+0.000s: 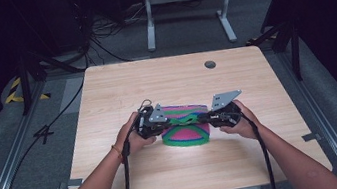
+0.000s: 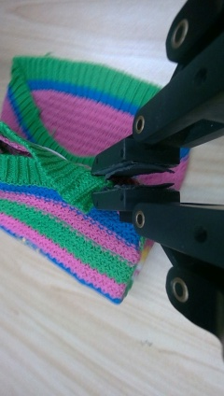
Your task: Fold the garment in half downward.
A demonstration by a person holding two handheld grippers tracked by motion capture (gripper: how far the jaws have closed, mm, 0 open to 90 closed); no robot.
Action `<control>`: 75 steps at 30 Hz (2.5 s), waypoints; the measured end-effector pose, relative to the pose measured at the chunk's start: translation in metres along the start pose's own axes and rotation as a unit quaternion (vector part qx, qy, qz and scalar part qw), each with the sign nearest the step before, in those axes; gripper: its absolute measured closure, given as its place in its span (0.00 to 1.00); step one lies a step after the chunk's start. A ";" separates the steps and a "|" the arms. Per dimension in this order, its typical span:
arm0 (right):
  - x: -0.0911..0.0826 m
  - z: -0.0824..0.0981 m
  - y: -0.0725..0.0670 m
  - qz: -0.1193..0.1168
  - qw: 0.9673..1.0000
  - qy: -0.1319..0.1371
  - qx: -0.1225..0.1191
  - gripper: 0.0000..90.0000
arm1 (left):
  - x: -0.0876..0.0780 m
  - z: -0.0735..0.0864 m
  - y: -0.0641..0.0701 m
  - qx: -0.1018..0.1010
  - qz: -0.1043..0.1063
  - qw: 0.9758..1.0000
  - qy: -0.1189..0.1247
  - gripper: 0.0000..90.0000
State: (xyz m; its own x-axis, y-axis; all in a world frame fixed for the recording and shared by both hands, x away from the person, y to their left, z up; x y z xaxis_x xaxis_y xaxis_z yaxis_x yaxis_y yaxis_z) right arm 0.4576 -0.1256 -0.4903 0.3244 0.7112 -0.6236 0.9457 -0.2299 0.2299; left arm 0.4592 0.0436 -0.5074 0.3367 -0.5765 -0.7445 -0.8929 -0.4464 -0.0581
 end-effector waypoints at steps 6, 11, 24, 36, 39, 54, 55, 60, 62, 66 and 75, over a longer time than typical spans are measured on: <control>0.004 0.012 -0.021 -0.018 1.000 -0.020 -0.008 0.92 | 0.004 0.013 0.017 0.012 0.010 1.000 -0.018 0.92; 0.006 0.021 -0.030 -0.024 0.999 -0.037 -0.009 0.91 | 0.007 0.019 0.030 0.031 0.023 0.999 -0.026 0.91; 0.007 0.034 -0.042 -0.021 0.998 -0.054 -0.009 0.89 | 0.006 0.034 0.038 0.037 0.017 0.999 -0.001 0.83; 0.004 0.046 -0.034 0.008 0.999 -0.040 0.007 0.87 | 0.015 0.030 0.033 -0.004 0.019 0.999 0.029 0.82; 0.004 0.049 -0.030 0.013 0.999 -0.035 0.013 0.88 | 0.018 0.027 0.032 -0.009 0.017 0.999 0.030 0.83; -0.001 0.054 -0.028 0.033 0.998 -0.051 0.006 0.84 | 0.009 0.038 0.026 -0.045 0.024 0.998 0.019 0.77; -0.001 0.054 -0.028 0.032 0.998 -0.050 0.011 0.84 | 0.009 0.038 0.026 -0.047 0.024 0.998 0.019 0.76; -0.004 0.053 -0.029 0.031 0.998 -0.049 0.012 0.78 | 0.006 0.037 0.027 -0.047 0.023 0.999 0.017 0.74; -0.005 0.051 -0.030 0.032 0.998 -0.049 0.012 0.74 | 0.003 0.034 0.027 -0.045 0.021 0.999 0.022 0.72; -0.009 0.047 -0.031 0.033 0.998 -0.046 0.014 0.64 | -0.004 0.031 0.025 -0.051 0.015 0.998 0.029 0.67; -0.027 0.047 -0.024 0.048 0.996 -0.067 0.019 0.46 | -0.028 0.030 0.016 -0.053 -0.023 0.998 0.017 0.49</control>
State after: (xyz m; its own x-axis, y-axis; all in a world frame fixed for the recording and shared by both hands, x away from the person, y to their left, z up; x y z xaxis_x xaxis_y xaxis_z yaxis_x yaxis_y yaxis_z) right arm 0.4266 -0.1705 -0.5141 0.4106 0.5904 -0.6949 0.9095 -0.3192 0.2663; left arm 0.4264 0.0734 -0.5079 0.3875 -0.5759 -0.7199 -0.8403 -0.5417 -0.0190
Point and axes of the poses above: each handheld gripper's, and its own axes: x roughly forward along the jaws, z roughly out of its underside, y roughly to its right, the point moved 9 cm from there along x, roughly forward along the jaws, and after that the axes turned 12 degrees about -x, right-handed, at the moved point
